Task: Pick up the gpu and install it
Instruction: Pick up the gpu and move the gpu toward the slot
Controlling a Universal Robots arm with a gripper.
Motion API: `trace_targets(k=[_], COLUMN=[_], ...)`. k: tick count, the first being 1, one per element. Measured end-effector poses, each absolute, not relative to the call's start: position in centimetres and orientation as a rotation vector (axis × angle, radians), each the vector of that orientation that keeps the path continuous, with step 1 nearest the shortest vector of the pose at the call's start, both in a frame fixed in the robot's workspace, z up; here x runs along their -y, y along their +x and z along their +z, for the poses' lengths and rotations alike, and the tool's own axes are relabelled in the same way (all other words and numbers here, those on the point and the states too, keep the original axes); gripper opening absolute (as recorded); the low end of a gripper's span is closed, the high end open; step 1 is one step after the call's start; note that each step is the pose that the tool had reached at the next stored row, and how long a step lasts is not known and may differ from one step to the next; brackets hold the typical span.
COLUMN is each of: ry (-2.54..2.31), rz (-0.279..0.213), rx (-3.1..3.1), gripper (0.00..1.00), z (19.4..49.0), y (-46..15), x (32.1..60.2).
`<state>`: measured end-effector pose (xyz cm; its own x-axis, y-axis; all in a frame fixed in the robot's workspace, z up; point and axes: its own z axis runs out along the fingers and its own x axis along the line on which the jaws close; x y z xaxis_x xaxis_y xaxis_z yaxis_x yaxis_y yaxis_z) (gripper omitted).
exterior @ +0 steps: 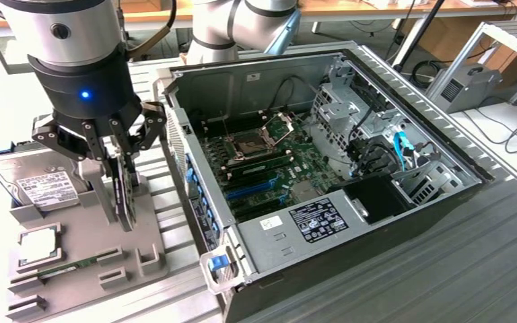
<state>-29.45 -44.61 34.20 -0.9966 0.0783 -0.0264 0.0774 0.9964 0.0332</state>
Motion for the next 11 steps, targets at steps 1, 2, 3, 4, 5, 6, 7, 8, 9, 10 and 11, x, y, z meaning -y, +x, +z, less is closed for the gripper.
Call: trace_targets(k=[1,2,3,4,5,6,7,8,9,10,11], ry=[0.121,0.121,0.121,0.121,0.121,0.121,0.121,0.121,0.121,0.121,0.121], rz=[0.050,0.050,0.050,0.050,0.050,0.050,0.050,0.050,0.050,0.050,0.050], rx=[-3.111,-3.111,-3.111,-3.111,-3.111,-3.111,-3.111,-3.111,-3.111,-3.111,-3.111], gripper=[0.29,0.29,0.29,0.29,0.29,0.29,0.29,0.29,0.29,0.29,0.29], z=[34.23,34.25,34.27,34.29,34.30,34.32,34.34,34.35,34.46,34.56,34.57], y=[-29.44,-29.45,-29.45,-29.44,-29.44,-29.45,-29.45,-29.45,-29.45,-29.45,-29.45], x=[44.61,44.61,44.61,44.61,44.61,44.61,44.61,44.61,44.61,44.61,44.61])
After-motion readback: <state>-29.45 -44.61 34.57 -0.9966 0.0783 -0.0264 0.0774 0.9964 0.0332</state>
